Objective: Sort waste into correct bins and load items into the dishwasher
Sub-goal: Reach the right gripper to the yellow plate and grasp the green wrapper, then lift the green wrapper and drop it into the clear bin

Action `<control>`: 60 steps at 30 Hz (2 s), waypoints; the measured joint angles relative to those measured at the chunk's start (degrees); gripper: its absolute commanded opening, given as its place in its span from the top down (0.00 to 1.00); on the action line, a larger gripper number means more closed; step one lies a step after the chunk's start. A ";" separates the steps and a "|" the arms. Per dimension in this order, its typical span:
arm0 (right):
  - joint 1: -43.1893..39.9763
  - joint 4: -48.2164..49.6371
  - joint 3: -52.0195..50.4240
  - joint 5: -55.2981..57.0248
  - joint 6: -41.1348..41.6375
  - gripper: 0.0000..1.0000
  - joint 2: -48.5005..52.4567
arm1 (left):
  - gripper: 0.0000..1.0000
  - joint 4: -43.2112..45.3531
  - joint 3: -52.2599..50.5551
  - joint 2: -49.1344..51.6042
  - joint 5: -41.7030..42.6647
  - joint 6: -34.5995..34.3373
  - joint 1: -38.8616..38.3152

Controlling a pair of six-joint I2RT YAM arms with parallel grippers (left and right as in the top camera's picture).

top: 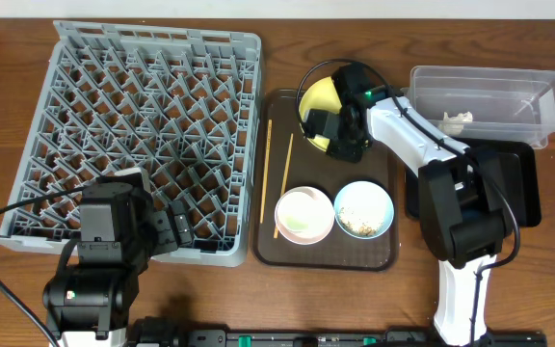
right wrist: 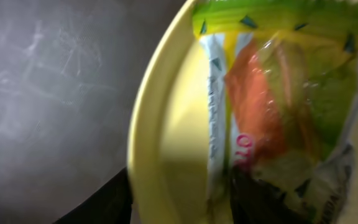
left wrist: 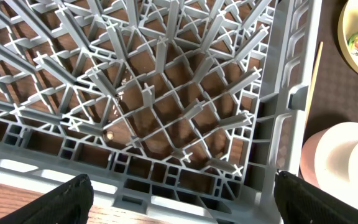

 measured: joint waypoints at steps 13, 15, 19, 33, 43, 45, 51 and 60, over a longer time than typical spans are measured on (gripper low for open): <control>0.00 -11.91 0.02 -6.51 2.43 0.70 -3.85 | 0.07 0.00 0.00 0.00 0.00 0.00 0.00; 0.00 -11.58 0.02 -6.91 3.39 0.69 -3.85 | 0.07 0.00 0.00 0.00 0.00 0.00 0.00; -0.02 -8.13 0.22 -6.19 5.97 0.42 -4.44 | 0.07 0.00 0.00 0.00 0.00 0.00 0.00; -0.76 9.14 1.70 -0.13 6.05 0.13 -4.57 | 0.07 -0.02 0.00 0.00 0.00 0.00 0.00; -0.79 9.03 1.88 0.90 5.01 0.25 1.84 | 0.07 -0.02 0.02 0.00 0.00 0.00 0.00; -0.79 8.83 1.88 1.09 5.42 0.42 1.86 | 0.06 0.02 0.00 0.00 0.00 0.00 0.00; -0.76 4.96 1.99 1.84 10.23 0.99 1.75 | 0.07 0.00 0.02 0.00 0.00 0.00 0.00; -0.63 -3.08 1.97 2.60 22.60 0.99 -2.08 | 0.06 0.00 0.02 0.00 0.00 0.00 0.00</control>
